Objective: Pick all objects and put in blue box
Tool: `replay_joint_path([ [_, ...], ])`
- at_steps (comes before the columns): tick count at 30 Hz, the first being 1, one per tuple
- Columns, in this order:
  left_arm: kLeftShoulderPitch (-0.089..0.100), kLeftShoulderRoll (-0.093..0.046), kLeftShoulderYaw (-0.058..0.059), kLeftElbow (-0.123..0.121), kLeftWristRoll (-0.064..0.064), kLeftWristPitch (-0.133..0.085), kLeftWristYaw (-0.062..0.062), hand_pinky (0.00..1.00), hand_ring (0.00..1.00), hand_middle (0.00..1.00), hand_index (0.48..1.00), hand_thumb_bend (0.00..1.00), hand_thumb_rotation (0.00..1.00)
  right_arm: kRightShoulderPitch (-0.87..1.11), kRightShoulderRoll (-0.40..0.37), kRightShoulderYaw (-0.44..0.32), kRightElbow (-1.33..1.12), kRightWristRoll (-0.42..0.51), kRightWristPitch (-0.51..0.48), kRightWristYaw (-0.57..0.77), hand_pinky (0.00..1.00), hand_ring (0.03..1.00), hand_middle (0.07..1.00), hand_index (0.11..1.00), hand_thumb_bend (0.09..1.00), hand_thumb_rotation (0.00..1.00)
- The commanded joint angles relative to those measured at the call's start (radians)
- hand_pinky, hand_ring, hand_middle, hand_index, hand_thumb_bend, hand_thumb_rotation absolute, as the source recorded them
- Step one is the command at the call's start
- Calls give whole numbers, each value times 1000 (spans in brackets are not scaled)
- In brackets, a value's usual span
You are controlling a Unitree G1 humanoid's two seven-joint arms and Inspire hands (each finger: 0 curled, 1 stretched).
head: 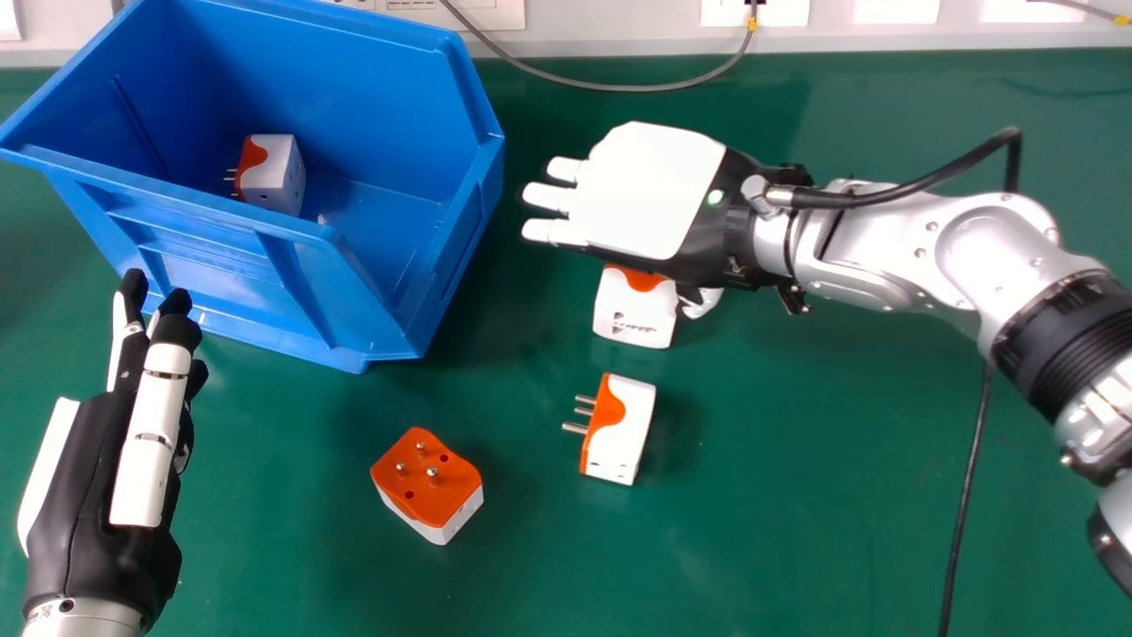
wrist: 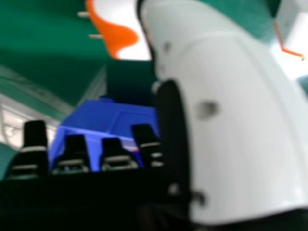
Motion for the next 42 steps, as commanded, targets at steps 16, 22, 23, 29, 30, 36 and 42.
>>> replay_joint_path([
  [16, 8, 2, 12, -19, -13, -17, -9, 1000, 1000, 1000, 1000, 458, 949, -69, 18, 68, 76, -32, -3, -84, 810, 941, 945, 867, 542, 0],
  [22, 4, 3, 16, -13, -16, -24, -17, 1000, 1000, 1000, 1000, 470, 950, -81, 19, 88, 91, -37, -4, -78, 791, 933, 928, 851, 543, 0],
  [23, 5, 3, 15, -16, -15, -22, -17, 1000, 1000, 1000, 1000, 471, 950, -83, 21, 89, 94, -36, -4, -74, 790, 932, 927, 850, 543, 0],
  [29, 8, 1, 12, -29, -14, -13, -15, 1000, 1000, 1000, 1000, 476, 950, -87, 29, 109, 114, -46, 14, -90, 788, 933, 927, 848, 541, 0],
  [30, 8, 1, 13, -30, -15, -11, -16, 1000, 1000, 1000, 1000, 476, 950, -87, 32, 112, 119, -48, 17, -94, 788, 933, 927, 848, 541, 0],
  [36, 4, 1, 15, -18, -13, -17, -16, 1000, 1000, 1000, 1000, 475, 949, -82, 54, 124, 155, -45, 27, -109, 779, 920, 921, 842, 512, 0],
  [42, 4, 0, 11, -25, -15, -16, -17, 1000, 1000, 1000, 1000, 472, 952, -90, 73, 147, 192, -53, 42, -116, 768, 908, 918, 839, 505, 0],
])
